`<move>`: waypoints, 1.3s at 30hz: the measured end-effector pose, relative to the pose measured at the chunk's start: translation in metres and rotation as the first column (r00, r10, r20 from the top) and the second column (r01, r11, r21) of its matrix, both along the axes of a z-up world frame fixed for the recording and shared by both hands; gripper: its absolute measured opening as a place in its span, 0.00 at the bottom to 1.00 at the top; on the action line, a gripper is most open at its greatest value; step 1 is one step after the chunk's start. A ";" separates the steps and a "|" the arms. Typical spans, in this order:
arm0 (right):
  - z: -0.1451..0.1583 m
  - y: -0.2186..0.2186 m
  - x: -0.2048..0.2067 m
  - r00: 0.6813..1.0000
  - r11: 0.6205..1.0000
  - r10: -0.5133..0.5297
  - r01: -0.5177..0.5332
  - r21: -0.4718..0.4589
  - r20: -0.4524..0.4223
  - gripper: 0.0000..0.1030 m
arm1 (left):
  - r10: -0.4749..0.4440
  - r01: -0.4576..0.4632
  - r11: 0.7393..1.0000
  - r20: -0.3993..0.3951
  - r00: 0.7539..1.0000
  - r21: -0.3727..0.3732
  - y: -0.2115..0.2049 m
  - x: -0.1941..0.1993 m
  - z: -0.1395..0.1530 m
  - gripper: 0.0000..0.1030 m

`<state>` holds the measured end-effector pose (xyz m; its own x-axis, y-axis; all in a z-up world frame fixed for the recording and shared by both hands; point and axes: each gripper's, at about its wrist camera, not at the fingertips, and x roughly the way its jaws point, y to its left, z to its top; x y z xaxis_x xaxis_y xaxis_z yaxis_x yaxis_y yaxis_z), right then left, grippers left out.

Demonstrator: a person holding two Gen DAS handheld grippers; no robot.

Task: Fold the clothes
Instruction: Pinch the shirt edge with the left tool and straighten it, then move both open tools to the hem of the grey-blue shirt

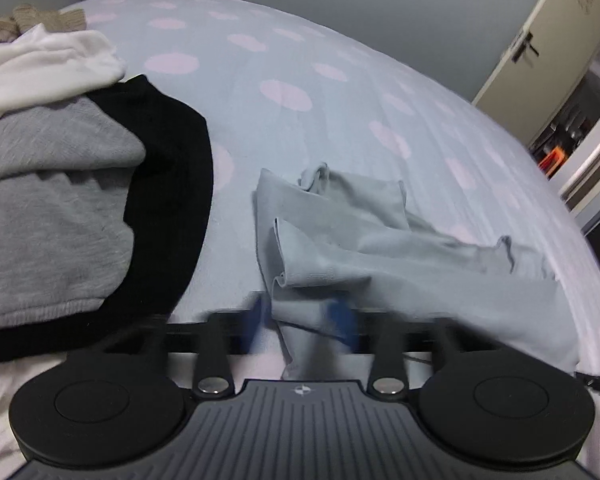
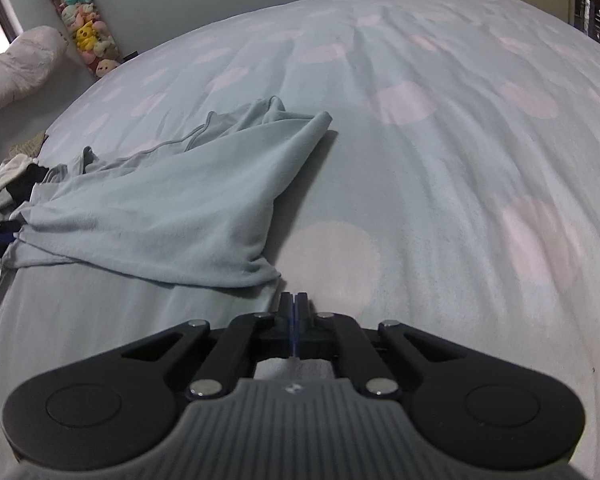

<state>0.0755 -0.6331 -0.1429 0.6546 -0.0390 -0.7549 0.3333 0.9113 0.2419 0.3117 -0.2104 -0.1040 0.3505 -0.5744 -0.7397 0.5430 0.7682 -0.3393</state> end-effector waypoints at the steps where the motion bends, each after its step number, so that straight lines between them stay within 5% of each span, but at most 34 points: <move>1: 0.000 0.000 0.000 1.000 1.000 0.001 -0.001 0.000 0.001 0.01 | -0.004 0.004 1.000 0.000 1.000 0.006 0.000 -0.001 0.003 0.15; 4: 0.000 -0.001 -0.002 1.000 1.000 0.002 -0.002 0.005 0.002 0.02 | -0.017 0.017 1.000 0.001 1.000 0.025 0.001 -0.005 0.012 0.07; 13: 0.007 0.000 -0.019 0.999 0.999 -0.046 0.046 -0.004 0.024 0.06 | -0.042 0.044 0.991 -0.019 0.999 0.123 0.005 -0.015 0.016 0.07; 18: 0.019 0.004 -0.038 0.997 0.998 -0.064 0.064 0.002 0.031 0.09 | 0.023 -0.019 0.996 -0.050 0.998 0.089 0.017 -0.015 -0.001 0.21; 22: 0.029 0.014 -0.062 0.999 0.998 -0.053 0.053 0.045 0.000 0.28 | 0.033 -0.029 0.996 -0.039 0.999 0.088 0.031 -0.034 0.002 0.32; 31: 0.041 0.073 -0.118 0.994 0.992 0.079 -0.070 0.109 -0.073 0.31 | -0.215 0.201 0.965 0.069 0.974 0.169 0.059 -0.151 0.038 0.41; 39: 0.066 0.147 -0.161 0.948 0.952 0.306 -0.303 0.054 -0.084 0.43 | -0.444 0.415 0.877 0.077 0.893 0.243 0.085 -0.261 0.061 0.44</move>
